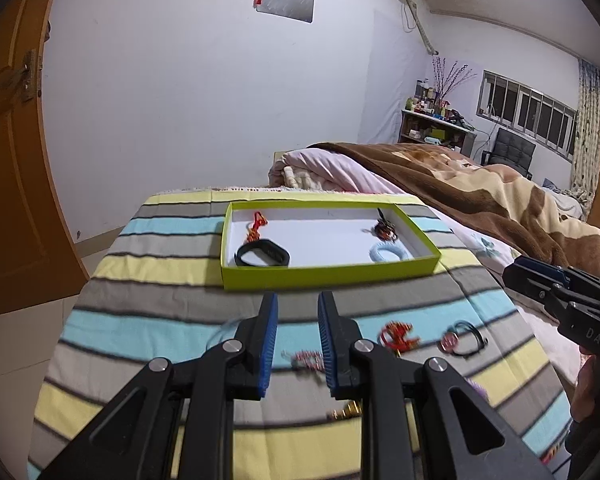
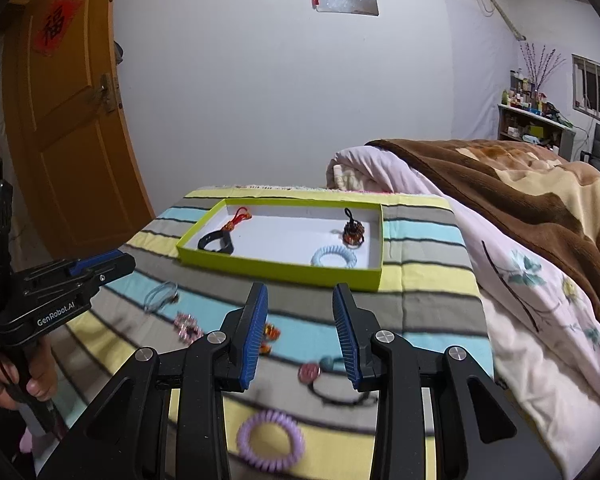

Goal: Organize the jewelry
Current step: 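Open both tools to release the tassel and bracelet inside the box, then move both tools back toward the remaining jewelry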

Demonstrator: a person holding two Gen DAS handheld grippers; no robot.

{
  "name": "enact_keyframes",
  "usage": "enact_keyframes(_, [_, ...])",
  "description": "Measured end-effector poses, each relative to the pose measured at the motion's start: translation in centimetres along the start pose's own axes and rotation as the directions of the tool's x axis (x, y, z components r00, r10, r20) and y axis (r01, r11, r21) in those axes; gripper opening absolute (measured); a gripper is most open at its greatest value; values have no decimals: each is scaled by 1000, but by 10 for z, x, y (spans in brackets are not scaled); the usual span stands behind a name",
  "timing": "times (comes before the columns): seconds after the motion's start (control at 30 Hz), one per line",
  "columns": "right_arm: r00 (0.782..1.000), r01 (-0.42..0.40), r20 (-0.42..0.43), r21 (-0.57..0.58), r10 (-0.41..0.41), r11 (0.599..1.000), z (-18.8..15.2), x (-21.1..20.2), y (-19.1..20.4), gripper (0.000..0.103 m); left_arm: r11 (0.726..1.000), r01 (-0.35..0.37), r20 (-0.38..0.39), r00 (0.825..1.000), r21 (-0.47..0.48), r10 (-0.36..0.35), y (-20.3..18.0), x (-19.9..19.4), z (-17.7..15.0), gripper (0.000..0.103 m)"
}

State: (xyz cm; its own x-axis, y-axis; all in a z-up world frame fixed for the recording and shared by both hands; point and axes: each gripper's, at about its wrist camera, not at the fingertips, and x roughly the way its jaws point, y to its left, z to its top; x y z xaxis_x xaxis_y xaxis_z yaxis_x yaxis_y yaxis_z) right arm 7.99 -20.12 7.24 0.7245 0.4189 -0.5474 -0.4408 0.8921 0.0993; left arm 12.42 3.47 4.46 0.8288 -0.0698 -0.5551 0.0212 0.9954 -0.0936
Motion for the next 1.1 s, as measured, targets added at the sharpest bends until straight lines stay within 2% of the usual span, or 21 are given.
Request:
enact_keyframes(0.33, [1000,0,6,13,0,1000,-37,-33,8,35,1000,-19,12,1000,1,19,-8,-30,-31,22])
enact_keyframes(0.57, [1000,-1,5,5,1,1000,-54,-47,15,35,1000,-14,-9,1000,-3,14,-14,-43,-52,22])
enact_keyframes(1.1, [1000,-10,-6,14,10,1000,-66,-55,17,35,1000,-10,-14,1000,16,10,-22,-54,-69,22])
